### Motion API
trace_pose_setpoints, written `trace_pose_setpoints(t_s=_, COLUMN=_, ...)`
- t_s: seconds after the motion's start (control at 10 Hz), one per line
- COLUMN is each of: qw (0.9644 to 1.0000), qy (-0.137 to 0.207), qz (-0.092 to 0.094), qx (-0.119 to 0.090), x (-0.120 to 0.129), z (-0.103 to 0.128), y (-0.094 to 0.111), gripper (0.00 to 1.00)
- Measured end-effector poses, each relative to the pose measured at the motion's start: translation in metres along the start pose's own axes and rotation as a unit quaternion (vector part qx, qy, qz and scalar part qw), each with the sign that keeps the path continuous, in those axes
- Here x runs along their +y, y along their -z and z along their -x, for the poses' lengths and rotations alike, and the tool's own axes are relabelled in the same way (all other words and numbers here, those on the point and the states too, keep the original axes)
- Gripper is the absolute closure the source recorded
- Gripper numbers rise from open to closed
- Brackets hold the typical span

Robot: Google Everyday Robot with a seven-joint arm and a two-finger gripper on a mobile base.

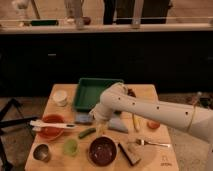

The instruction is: Place pepper in plastic cup

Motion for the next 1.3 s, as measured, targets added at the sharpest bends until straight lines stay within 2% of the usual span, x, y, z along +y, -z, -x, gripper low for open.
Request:
trace_pose_setpoints(t_s=0.7, qw=0.9997, qy=-0.022, qz=-0.008, qx=0.001, x=-0.013, z=-0.001, y=-0.014, gripper=0.21)
trace_pose_setpoints(t_s=0.9, qw=0.9997, qy=-0.023, qz=-0.007, qx=0.000, x=-0.016, z=0.000, y=-0.018, gripper=0.34)
trace_pose_setpoints(t_s=1.3, qw=0.9997, qy=-0.021, qz=0.006, qx=-0.007, x=-0.017, z=0.004, y=-0.031, gripper=0.35)
